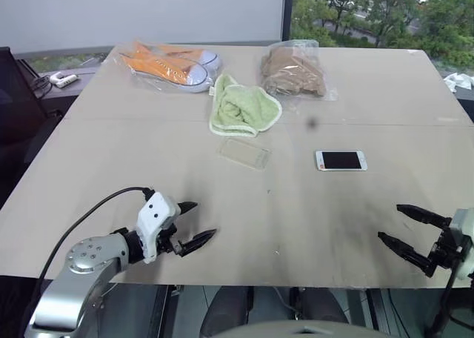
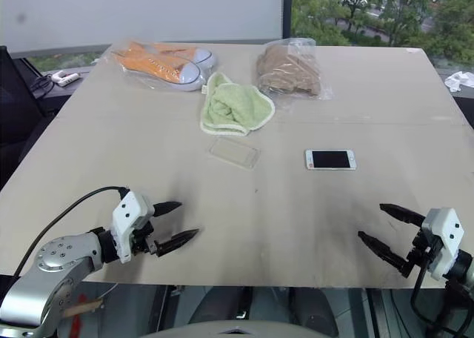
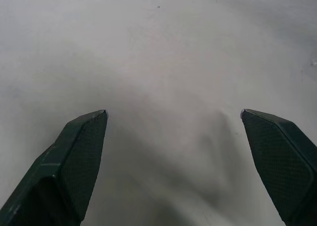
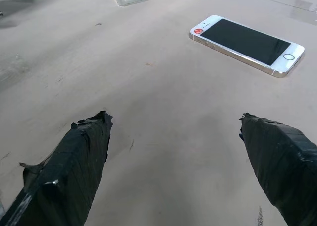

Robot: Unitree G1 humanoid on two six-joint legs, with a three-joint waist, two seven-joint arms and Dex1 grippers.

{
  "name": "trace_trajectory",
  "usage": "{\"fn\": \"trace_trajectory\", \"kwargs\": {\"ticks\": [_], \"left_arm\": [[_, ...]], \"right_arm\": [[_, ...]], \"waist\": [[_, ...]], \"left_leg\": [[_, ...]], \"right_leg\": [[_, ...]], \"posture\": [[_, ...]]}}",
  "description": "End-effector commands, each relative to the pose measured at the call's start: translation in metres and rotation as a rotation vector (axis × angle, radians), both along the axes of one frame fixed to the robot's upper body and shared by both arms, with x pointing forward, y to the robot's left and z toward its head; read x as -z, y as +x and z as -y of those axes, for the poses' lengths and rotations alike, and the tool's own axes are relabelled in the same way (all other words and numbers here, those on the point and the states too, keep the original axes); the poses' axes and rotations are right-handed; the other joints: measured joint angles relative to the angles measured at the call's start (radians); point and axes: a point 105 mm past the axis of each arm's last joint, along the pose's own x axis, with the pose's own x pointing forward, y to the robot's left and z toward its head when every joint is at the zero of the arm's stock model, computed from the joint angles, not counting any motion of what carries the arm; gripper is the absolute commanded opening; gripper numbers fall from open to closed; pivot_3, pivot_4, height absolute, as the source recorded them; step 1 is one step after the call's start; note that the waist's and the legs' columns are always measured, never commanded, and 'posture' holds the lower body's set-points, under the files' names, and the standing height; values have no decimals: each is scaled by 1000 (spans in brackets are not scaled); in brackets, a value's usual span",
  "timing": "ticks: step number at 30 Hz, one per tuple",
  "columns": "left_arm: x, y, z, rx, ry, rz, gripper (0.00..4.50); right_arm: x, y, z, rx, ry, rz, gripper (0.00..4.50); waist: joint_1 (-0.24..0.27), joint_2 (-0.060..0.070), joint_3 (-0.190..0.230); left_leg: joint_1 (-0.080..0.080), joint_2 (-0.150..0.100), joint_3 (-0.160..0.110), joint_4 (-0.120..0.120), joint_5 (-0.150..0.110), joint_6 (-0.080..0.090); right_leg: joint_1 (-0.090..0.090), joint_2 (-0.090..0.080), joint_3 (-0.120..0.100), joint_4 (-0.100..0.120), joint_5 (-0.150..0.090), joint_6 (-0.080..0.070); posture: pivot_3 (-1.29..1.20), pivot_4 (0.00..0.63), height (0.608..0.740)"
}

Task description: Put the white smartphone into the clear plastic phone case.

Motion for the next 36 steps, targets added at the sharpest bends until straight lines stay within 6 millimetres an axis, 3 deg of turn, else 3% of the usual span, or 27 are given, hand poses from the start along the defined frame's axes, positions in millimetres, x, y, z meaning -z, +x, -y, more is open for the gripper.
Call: {"fn": "trace_trajectory", "kwargs": {"ticks": [1,22,24,28,33,36], "left_arm": [[-5,4,2,22,5,36,4405],[-14,20,0,35,-28,115,4405],[-20,35,2,24,-44,173,4405],[-33,66,14,71,-47,267,4405],[-43,100,21,290,30,249,4405],[-42,114,23,421,105,213,4405]], "right_arm": [[-10,1,4,14,-22,41,4500],[-10,8,-7,-27,-25,61,4500],[-14,5,-15,-59,-18,65,4500],[-30,-1,-49,-187,49,69,4500],[-55,-6,-88,-299,121,89,4500],[-60,-5,-100,-332,127,89,4500]], "waist": [[0,0,0],[0,0,0],[2,1,0],[3,1,0],[-2,0,0],[-3,-1,1]], "left_leg": [[0,0,0,0,0,0],[0,0,0,-1,0,0],[0,0,0,-1,0,0],[1,0,-1,0,0,0],[1,-1,-1,0,0,0],[1,-1,-1,2,1,-1]], "right_leg": [[0,0,0,0,0,0],[0,0,0,0,0,0],[0,0,0,0,0,0],[1,0,-1,1,0,0],[1,2,-2,1,0,1],[1,3,-2,1,0,1]], "posture": [[0,150,740],[0,150,740],[0,150,740],[0,150,740],[0,150,740],[0,150,740]]}}
